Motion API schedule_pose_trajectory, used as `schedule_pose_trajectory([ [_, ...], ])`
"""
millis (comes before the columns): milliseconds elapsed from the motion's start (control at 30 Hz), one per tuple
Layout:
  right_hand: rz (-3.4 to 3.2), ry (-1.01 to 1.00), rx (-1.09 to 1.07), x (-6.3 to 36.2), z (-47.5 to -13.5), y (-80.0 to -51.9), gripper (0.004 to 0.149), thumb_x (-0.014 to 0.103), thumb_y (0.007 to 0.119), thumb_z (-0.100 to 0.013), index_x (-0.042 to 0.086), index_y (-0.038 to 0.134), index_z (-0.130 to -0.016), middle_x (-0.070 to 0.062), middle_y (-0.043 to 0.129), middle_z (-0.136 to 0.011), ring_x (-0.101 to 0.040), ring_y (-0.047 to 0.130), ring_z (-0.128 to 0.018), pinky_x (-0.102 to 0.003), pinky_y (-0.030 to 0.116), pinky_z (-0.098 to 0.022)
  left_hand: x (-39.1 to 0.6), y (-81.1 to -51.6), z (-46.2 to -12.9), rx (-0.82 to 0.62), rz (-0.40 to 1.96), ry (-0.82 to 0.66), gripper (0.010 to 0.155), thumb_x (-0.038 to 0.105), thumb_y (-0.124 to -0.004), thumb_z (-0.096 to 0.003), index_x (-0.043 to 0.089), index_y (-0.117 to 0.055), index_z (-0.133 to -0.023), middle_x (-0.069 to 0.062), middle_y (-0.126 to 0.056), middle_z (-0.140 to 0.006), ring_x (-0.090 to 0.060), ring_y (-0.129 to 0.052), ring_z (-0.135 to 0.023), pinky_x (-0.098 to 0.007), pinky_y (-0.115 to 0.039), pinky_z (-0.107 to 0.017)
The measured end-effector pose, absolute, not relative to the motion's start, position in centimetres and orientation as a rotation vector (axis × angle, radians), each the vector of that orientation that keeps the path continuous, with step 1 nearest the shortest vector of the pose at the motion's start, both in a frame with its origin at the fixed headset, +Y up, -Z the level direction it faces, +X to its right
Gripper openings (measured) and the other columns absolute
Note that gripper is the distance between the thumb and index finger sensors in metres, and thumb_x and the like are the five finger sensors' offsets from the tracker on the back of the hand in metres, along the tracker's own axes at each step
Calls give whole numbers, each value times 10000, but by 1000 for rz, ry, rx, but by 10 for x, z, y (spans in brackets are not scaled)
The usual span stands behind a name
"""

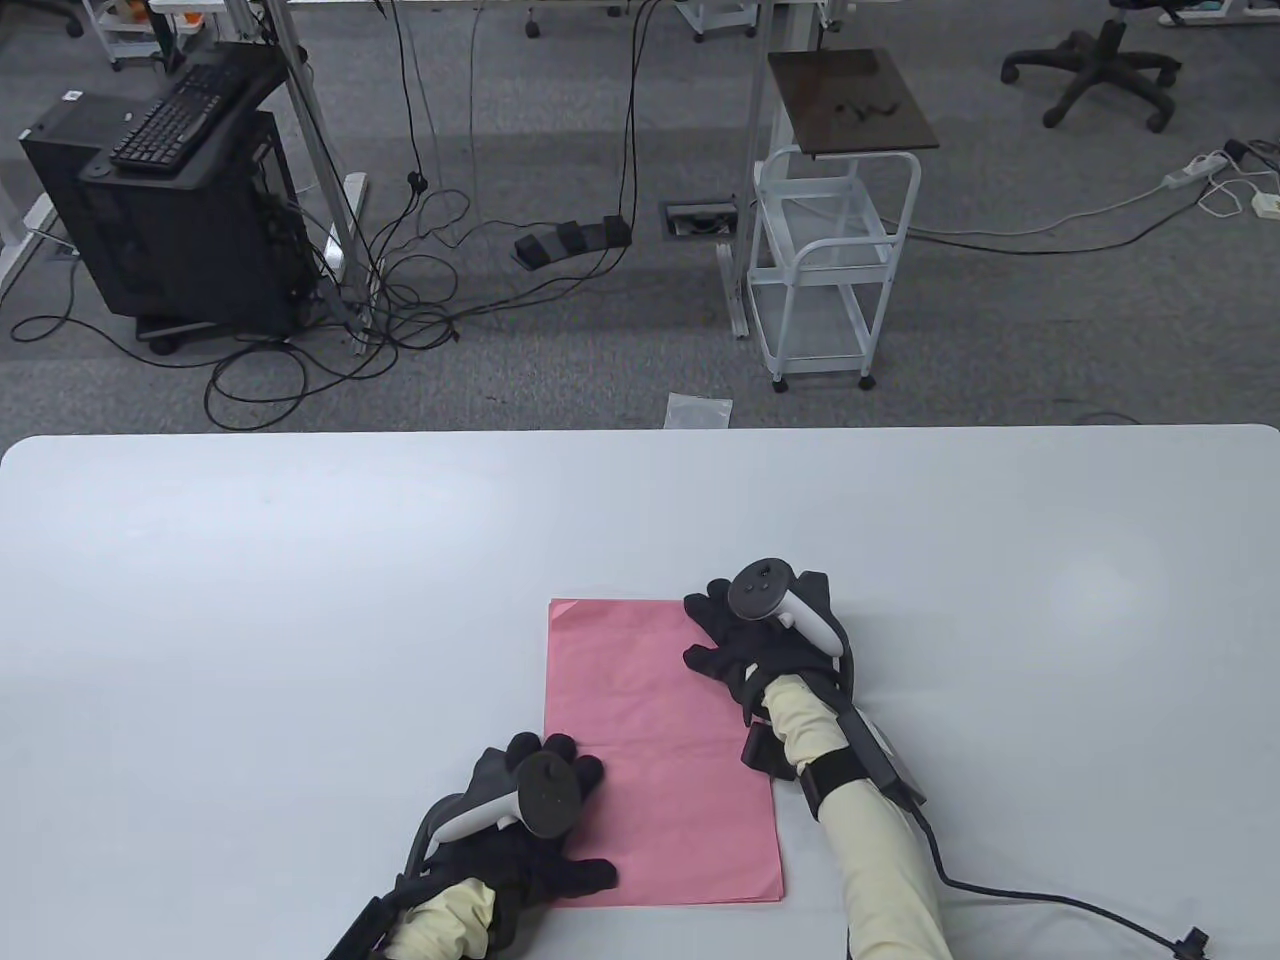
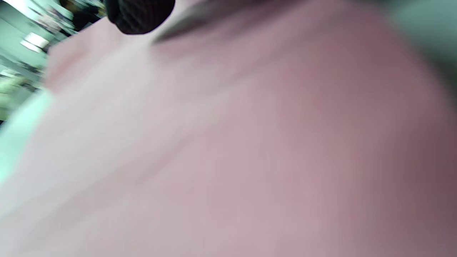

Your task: Unfold complexly folded papers and stack

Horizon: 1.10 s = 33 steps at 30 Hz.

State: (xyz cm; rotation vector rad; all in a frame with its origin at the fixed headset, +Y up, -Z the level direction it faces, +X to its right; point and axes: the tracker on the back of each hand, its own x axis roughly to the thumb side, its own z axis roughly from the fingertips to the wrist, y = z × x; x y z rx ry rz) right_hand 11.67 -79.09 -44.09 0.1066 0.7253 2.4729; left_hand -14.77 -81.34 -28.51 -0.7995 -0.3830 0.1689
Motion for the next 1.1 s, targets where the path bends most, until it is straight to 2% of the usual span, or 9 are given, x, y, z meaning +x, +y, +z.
schedule_pose_trajectory([
  [67,2546,560,251,115,-418,-780,697,516,659,-495,505,205,-1023,278,-28,-1100,32,-173,-967,-439,-169,-665,-148,-813,-285,-800,170,-384,990,754,-539,-437,384,217,-958,94,390,-958,-284,385,-878,-561,216,-564],
  [167,2733,529,520,115,-378,-768,722,554,637,-491,491,166,-1035,255,-65,-1098,5,-200,-958,-461,-162,-658,-148,-813,-285,-800,170,-386,990,754,-538,-439,381,219,-958,92,389,-958,-286,385,-877,-562,216,-562],
  [367,2651,883,627,128,-306,-778,756,562,646,-488,423,181,-1067,159,-24,-1132,-80,-160,-991,-489,-142,-656,-148,-814,-285,-799,168,-386,991,754,-539,-437,381,217,-958,91,388,-958,-287,384,-878,-563,214,-563],
  [667,2578,1002,568,137,-297,-806,791,555,685,-467,449,155,-1045,203,-48,-1108,-72,-153,-987,-481,-140,-660,-145,-809,-287,-771,167,-371,986,740,-573,-431,373,169,-967,83,341,-975,-306,336,-896,-577,171,-581],
  [767,2596,1004,577,136,-297,-805,792,554,682,-468,439,151,-1045,183,-44,-1110,-88,-147,-988,-489,-123,-666,-127,-793,-284,-709,154,-380,872,642,-570,-537,301,40,-1058,-12,257,-1042,-372,258,-935,-601,116,-612],
  [833,2576,999,569,137,-297,-806,791,550,684,-469,440,154,-1046,190,-47,-1108,-81,-152,-986,-481,-132,-661,-105,-787,-280,-645,161,-483,807,619,-555,-555,339,-4,-1074,22,241,-1058,-354,253,-948,-600,112,-619],
  [967,2579,999,568,137,-297,-806,791,551,683,-468,444,153,-1045,194,-48,-1108,-77,-154,-985,-478,-133,-662,-68,-798,-271,-700,114,-561,797,604,-552,-556,322,-26,-1084,22,214,-1074,-336,250,-953,-591,112,-627],
  [1033,2577,1002,567,137,-296,-806,790,553,681,-469,446,150,-1044,198,-53,-1106,-74,-159,-983,-475,-136,-662,-72,-806,-272,-736,50,-569,806,647,-471,-530,351,102,-1015,47,267,-1035,-320,264,-948,-588,116,-625],
  [1100,2575,1005,567,137,-296,-806,790,554,679,-470,448,146,-1043,201,-58,-1105,-72,-164,-982,-472,-144,-660,-85,-805,-274,-732,106,-527,806,640,-512,-519,385,68,-1018,121,236,-1048,-257,255,-971,-576,126,-629],
])
